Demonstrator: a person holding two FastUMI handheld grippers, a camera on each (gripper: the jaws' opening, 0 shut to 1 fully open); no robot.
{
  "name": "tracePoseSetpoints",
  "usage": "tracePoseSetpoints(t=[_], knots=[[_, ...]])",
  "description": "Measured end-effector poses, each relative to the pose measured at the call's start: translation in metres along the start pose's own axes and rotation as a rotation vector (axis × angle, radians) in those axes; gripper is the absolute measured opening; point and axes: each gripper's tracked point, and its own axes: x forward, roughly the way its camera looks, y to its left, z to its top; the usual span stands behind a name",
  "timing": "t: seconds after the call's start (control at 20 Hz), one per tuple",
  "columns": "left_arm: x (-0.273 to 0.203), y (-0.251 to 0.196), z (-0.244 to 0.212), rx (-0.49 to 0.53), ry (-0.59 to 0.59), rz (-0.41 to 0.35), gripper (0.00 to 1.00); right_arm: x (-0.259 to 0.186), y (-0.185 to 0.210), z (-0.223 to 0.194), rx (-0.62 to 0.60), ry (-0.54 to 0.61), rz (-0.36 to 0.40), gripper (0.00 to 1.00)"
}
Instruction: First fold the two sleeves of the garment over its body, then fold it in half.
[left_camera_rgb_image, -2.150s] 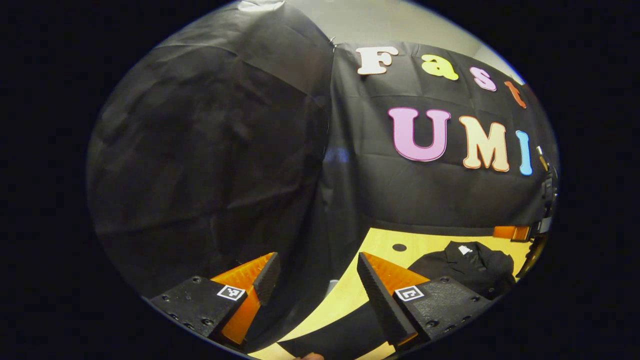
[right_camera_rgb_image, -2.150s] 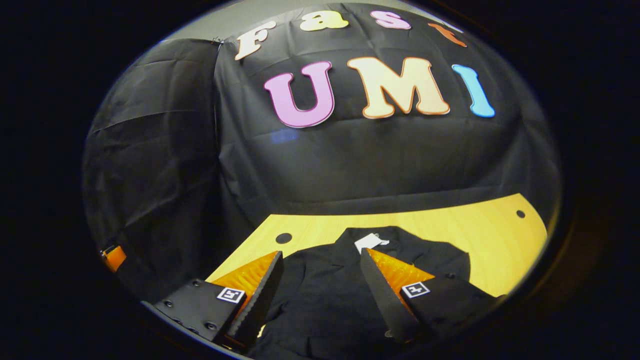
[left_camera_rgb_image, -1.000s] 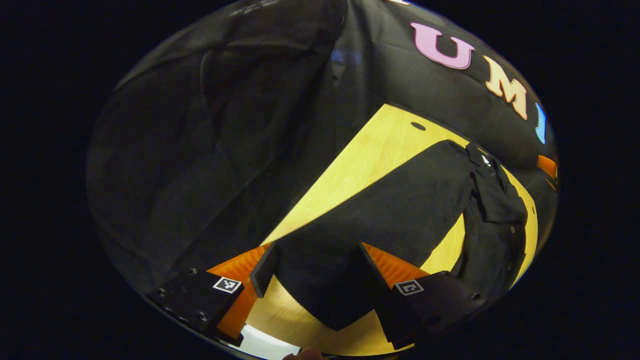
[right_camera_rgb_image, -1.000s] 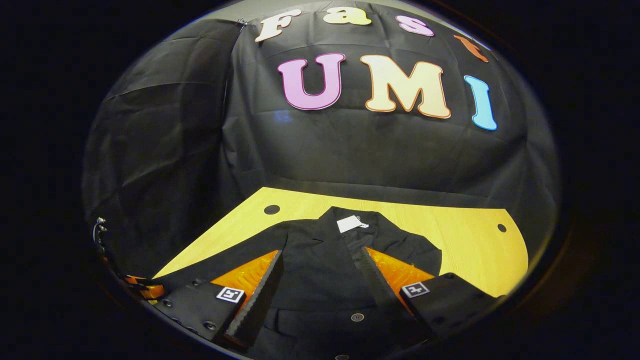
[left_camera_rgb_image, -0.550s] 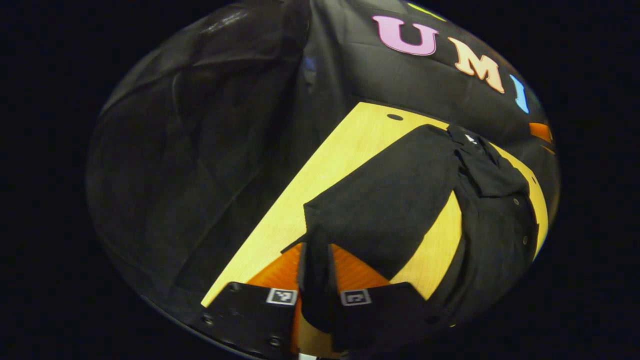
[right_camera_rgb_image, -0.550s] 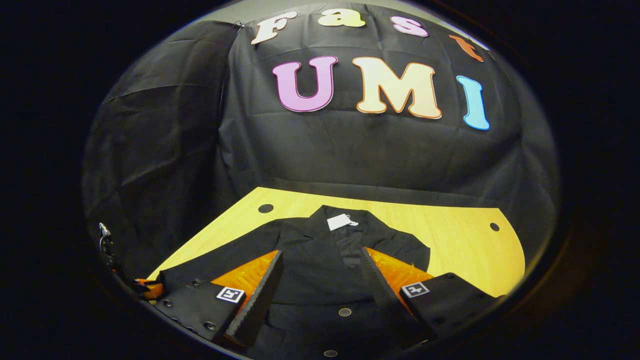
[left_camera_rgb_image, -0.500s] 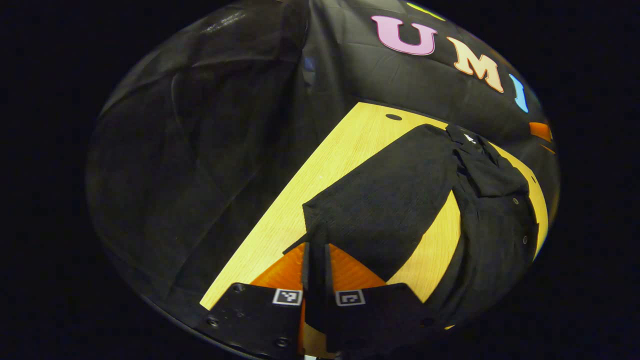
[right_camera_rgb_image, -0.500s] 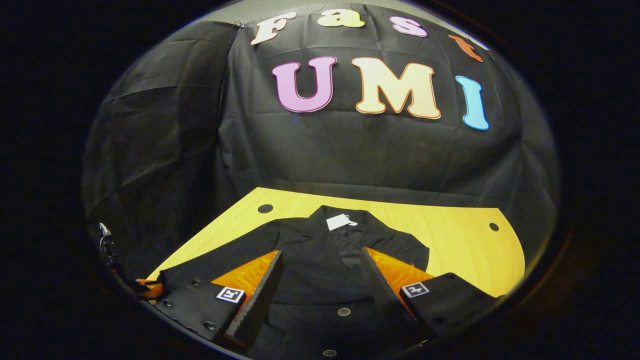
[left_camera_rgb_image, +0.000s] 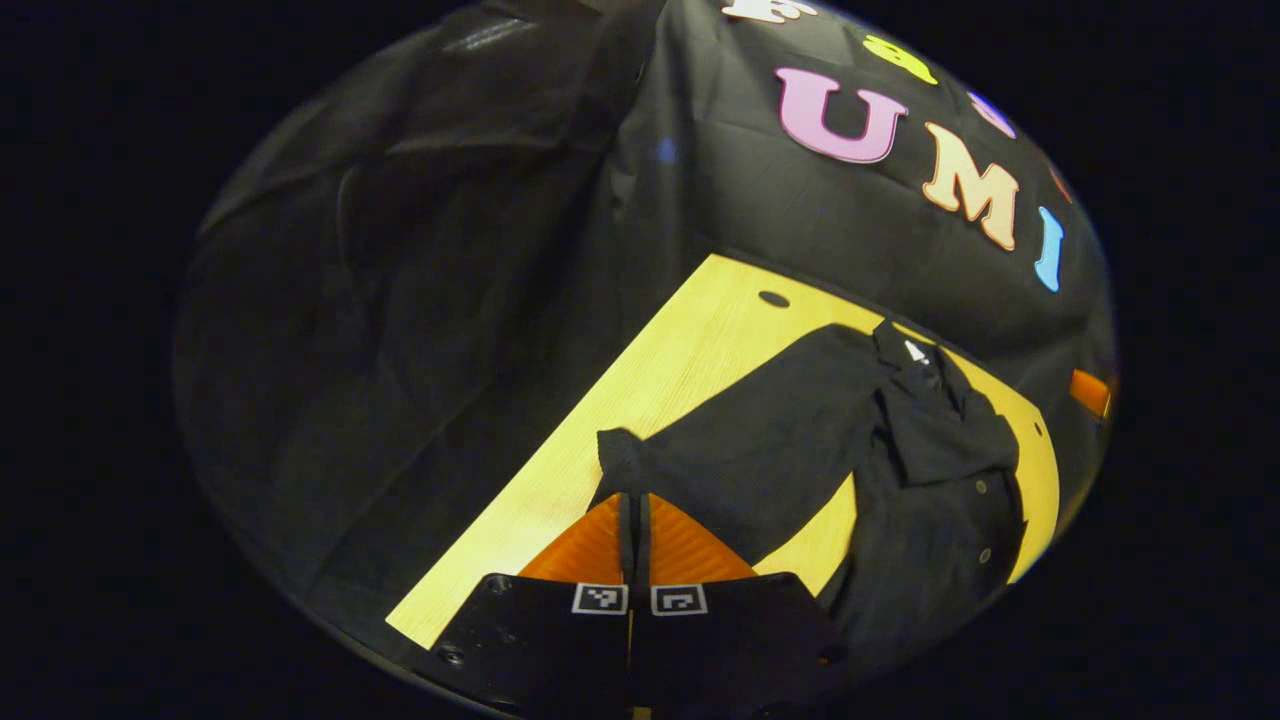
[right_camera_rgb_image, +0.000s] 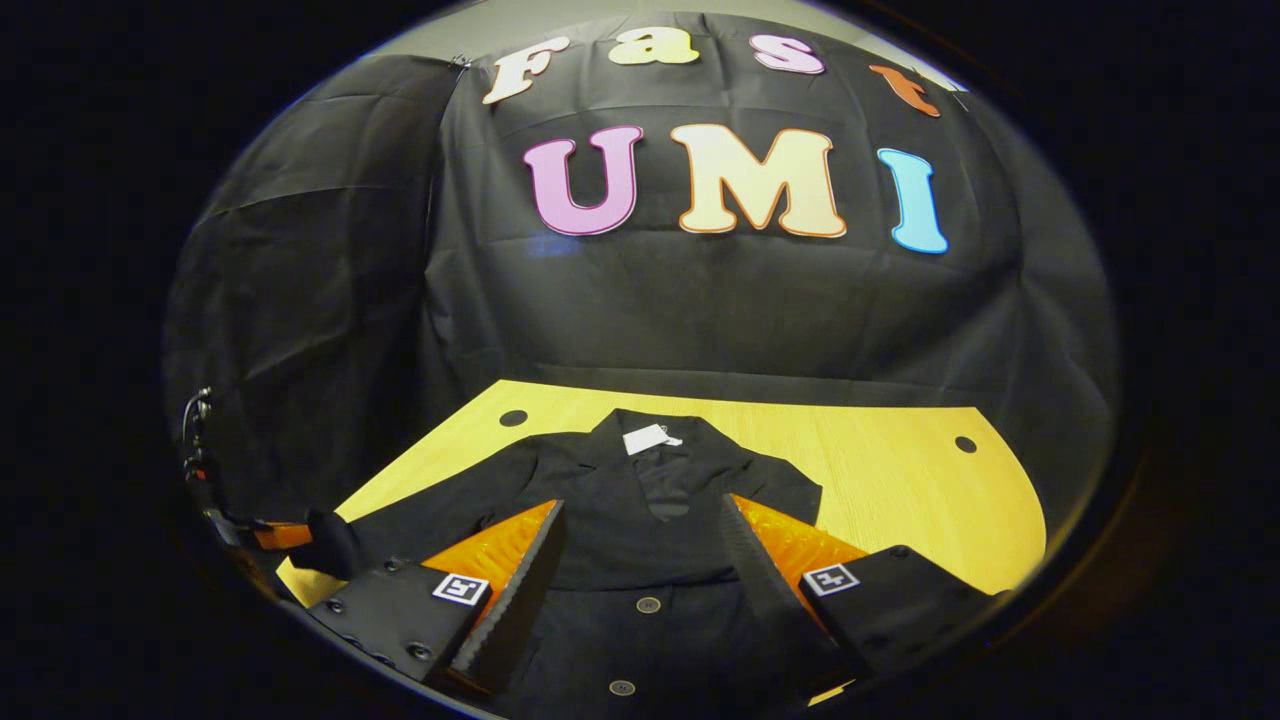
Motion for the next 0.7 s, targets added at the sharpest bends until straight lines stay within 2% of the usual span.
tracePoseSetpoints(t=[0.4,0.7], knots=[[0.001,-0.076,0.074,0.091,-0.141,-0.086,0.0,-0.026,-0.049,-0.014,0.058,-0.022,-0.024,0.98],[0.003,-0.155,0.099,0.144,-0.186,-0.182,0.0,-0.051,-0.097,-0.032,0.118,-0.03,-0.068,0.98]])
